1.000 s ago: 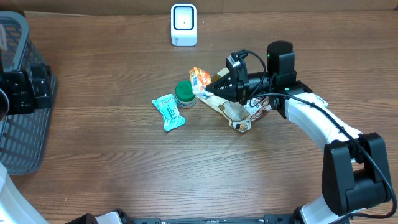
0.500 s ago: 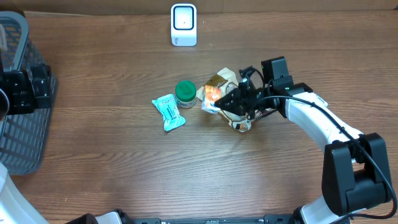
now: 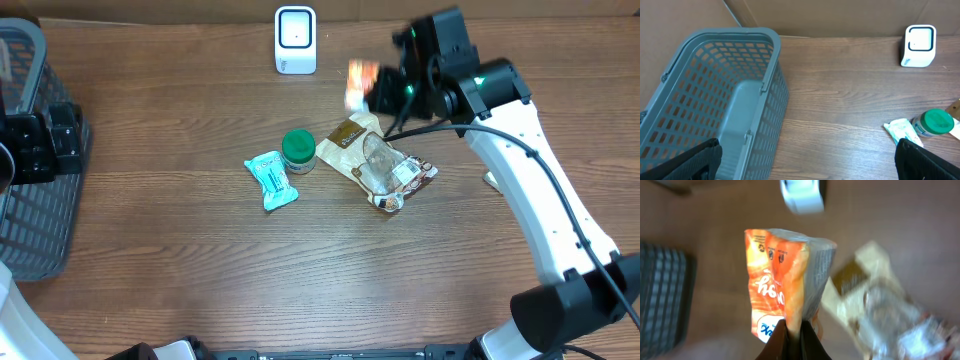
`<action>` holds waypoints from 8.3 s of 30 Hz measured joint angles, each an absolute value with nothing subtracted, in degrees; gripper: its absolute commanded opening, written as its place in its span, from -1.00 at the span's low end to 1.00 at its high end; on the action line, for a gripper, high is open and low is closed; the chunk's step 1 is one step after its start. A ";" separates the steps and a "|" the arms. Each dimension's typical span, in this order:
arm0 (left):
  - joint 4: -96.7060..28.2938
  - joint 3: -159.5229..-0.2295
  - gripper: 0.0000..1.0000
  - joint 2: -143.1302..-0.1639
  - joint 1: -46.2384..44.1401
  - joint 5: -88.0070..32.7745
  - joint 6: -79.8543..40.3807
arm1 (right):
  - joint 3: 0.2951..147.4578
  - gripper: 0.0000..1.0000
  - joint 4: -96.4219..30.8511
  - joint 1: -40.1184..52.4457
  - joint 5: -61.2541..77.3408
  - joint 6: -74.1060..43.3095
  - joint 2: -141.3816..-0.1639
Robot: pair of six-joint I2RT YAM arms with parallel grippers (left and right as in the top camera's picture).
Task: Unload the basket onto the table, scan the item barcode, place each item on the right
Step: 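Lift the orange pack and present it to the scanner, then carry the orange pack right and release it beside the mint-green pack, then move the right gripper back to the pile and grasp the snack bag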
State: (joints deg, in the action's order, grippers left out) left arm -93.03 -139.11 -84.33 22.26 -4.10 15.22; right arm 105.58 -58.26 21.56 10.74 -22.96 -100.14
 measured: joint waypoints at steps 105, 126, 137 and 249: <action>-93.03 -139.11 1.00 -84.40 22.26 -4.12 15.22 | 79.29 -0.93 -60.62 -16.60 13.63 -21.65 -98.91; -93.03 -139.11 0.99 -84.40 22.26 -4.12 15.22 | 72.34 -0.20 -60.14 -19.84 20.12 -18.68 -98.96; -93.06 -139.11 0.99 -84.40 22.26 -4.12 15.22 | 85.56 0.11 -61.82 -14.79 27.29 -9.13 -98.94; -93.06 -139.11 0.99 -84.40 22.26 -4.12 15.22 | 60.29 -0.92 5.19 13.37 39.18 -38.74 -120.70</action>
